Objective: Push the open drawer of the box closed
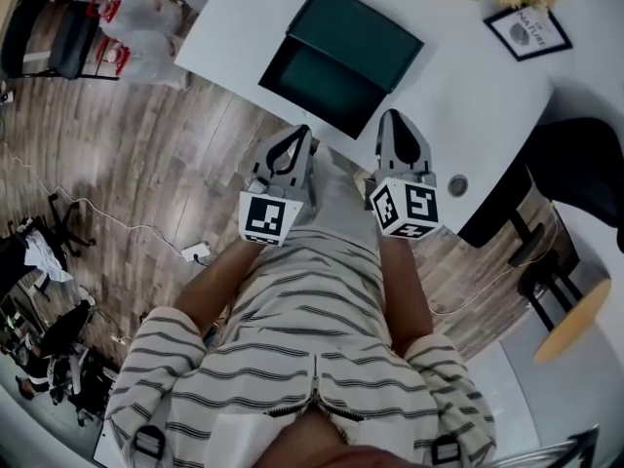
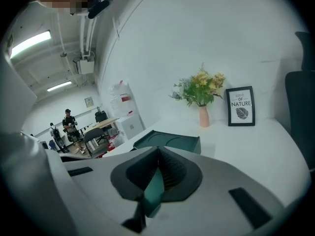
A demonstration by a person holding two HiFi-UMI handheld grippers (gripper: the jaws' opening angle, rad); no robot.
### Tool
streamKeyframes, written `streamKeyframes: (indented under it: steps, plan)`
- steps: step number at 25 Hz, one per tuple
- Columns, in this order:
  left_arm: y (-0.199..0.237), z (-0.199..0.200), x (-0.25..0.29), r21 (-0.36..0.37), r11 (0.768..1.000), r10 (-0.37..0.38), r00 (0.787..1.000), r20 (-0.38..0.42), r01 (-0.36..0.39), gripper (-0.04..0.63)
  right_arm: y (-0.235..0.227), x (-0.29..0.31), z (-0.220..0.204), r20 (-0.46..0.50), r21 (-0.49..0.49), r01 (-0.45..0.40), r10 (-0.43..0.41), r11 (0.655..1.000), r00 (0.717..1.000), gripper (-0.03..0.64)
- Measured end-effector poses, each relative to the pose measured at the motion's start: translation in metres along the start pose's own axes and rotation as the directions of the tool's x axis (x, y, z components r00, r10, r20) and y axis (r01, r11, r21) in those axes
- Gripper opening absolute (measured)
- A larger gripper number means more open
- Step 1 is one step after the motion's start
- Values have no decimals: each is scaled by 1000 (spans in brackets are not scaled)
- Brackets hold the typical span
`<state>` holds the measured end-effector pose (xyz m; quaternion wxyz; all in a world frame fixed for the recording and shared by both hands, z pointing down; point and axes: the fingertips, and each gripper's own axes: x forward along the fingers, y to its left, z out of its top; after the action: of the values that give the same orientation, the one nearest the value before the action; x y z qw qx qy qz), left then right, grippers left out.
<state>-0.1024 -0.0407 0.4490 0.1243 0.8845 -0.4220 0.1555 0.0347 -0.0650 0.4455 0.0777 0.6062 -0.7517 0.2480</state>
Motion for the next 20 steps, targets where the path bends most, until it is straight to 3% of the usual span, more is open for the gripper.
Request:
streamKeyframes:
  steps: [20]
  plan:
    - [6, -22, 21, -19, 999, 26, 998, -52, -27, 2, -62, 62, -37, -151, 115, 67, -49, 991, 987, 89]
